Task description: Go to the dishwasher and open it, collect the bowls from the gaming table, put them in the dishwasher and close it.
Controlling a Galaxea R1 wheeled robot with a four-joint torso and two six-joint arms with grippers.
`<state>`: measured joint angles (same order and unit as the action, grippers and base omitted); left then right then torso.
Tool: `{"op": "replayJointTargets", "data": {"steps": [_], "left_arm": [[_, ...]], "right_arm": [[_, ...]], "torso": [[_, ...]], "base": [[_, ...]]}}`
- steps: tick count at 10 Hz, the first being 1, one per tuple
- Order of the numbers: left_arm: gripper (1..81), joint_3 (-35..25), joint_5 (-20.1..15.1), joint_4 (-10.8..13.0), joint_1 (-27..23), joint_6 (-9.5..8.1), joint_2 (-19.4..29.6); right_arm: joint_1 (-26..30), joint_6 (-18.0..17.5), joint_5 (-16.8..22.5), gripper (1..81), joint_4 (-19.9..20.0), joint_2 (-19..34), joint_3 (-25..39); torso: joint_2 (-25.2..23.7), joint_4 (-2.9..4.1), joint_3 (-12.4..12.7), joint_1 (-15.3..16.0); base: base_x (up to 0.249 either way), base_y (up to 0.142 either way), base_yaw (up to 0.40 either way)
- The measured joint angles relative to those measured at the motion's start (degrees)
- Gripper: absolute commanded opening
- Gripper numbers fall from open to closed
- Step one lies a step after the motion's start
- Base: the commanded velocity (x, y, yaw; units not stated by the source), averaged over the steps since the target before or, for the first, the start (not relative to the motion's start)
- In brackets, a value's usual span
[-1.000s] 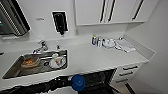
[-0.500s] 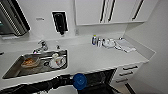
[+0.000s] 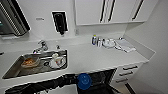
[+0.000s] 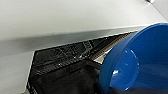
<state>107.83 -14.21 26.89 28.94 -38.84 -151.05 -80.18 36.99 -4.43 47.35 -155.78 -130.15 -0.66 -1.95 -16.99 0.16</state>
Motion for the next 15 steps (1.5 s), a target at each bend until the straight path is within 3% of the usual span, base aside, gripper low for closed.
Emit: {"op": "replayJointTargets", "data": {"steps": [1, 6, 10, 13, 15], "left_arm": [[81.1, 0.0, 0.0, 0.3, 0.0, 0.28, 0.1], [81.1, -0.5, 0.0, 0.1, 0.0, -0.18, -0.5], [81.1, -9.3, -1.2, 0.2, 3.1, 0.28, 3.5], [81.1, -19.2, -1.3, 0.2, 9.4, 2.90, 7.5], [81.1, -21.7, -1.4, 0.2, 15.1, 4.63, 12.7]], "right_arm": [[0.0, 0.0, 0.0, 1.0, 0.0, -0.2, 0.0], [0.0, 0.0, 0.0, 1.0, 0.0, -0.6, -0.1], [0.0, 0.0, 0.0, 1.0, 0.0, -0.7, -0.2], [0.2, 0.0, 0.0, 1.0, 0.0, -0.9, -0.2], [0.4, 0.0, 0.0, 1.0, 0.0, -0.3, 0.2]], "torso": [[0.0, 0.00, 0.0, 0.0], [0.0, 0.00, 0.0, 0.0], [0.0, 0.00, 0.0, 0.0], [0.0, 0.00, 0.0, 0.0], [0.0, 0.00, 0.0, 0.0]], "base": [[0.000, 0.000, 0.000], [0.000, 0.000, 0.000], [0.000, 0.000, 0.000], [0.000, 0.000, 0.000], [0.000, 0.000, 0.000]]}}
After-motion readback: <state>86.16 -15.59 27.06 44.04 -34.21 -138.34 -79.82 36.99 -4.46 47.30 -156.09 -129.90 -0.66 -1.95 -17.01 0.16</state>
